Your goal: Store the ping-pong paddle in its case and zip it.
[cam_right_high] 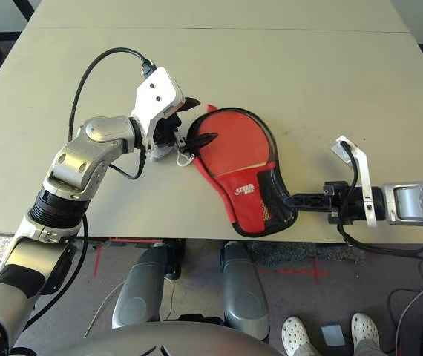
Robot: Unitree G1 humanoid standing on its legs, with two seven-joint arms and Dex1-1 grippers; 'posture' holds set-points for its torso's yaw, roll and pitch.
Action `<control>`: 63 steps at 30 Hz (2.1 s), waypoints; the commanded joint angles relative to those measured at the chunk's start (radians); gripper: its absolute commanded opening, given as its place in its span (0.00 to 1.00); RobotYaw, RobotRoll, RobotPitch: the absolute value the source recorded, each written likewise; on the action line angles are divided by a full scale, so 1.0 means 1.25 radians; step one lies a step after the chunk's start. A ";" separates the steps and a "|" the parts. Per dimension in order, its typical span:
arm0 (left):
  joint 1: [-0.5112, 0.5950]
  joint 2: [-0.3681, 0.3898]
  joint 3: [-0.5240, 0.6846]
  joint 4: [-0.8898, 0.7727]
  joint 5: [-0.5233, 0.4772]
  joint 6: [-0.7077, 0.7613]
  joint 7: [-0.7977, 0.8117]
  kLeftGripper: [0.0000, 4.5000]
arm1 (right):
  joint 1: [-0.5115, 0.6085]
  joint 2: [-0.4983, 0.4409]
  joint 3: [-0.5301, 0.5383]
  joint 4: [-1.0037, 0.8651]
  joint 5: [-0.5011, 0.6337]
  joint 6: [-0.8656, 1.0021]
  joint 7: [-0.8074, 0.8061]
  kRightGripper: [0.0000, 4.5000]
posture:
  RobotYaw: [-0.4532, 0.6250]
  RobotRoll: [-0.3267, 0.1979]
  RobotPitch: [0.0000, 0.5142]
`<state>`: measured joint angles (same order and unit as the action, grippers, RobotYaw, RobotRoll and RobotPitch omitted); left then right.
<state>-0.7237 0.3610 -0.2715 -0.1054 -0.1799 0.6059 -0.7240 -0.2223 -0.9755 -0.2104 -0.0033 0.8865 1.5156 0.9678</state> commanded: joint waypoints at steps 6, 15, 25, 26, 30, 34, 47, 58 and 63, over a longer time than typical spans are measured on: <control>0.010 0.004 0.002 -0.010 0.001 0.005 0.000 1.00 | 0.052 -0.022 -0.018 -0.031 0.015 0.009 0.000 0.01 | 0.39 0.62 0.54; 0.009 0.008 0.001 -0.010 0.001 0.005 -0.002 1.00 | 0.023 -0.076 -0.039 0.012 0.013 -0.057 0.054 0.40 | 0.39 0.62 0.54; -0.025 0.046 0.042 -0.029 -0.013 0.026 -0.020 1.00 | -0.164 -0.136 0.103 0.204 -0.209 -0.506 0.243 0.99 | 0.39 0.62 0.51; -0.028 0.056 0.049 -0.033 -0.017 0.031 -0.023 1.00 | -0.197 -0.110 0.110 0.227 -0.230 -0.564 0.252 0.99 | 0.39 0.62 0.51; -0.033 0.104 0.074 -0.047 -0.025 0.046 -0.041 1.00 | -0.334 -0.021 0.191 0.332 -0.330 -0.689 0.286 0.99 | 0.40 0.62 0.49; -0.028 0.149 0.092 -0.050 -0.021 0.053 -0.052 1.00 | -0.432 0.056 0.265 0.437 -0.428 -0.833 0.338 0.99 | 0.43 0.62 0.49; 0.014 0.233 0.158 -0.081 -0.043 0.094 -0.056 1.00 | -0.552 0.216 0.310 0.615 -0.564 -1.091 0.449 0.99 | 0.49 0.62 0.49; 0.027 0.231 0.190 -0.114 -0.114 0.194 -0.044 1.00 | -0.499 0.241 0.355 0.653 -0.664 -1.198 0.451 0.99 | 0.50 0.62 0.51; 0.023 0.215 0.190 -0.108 -0.148 0.326 -0.008 1.00 | -0.488 0.253 0.356 0.674 -0.683 -1.228 0.436 0.99 | 0.50 0.62 0.52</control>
<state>-0.7009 0.6346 -0.0388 -0.2263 -0.3433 0.9528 -0.7510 -0.8835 -0.6683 0.1930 0.7926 0.0871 -0.0239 1.5173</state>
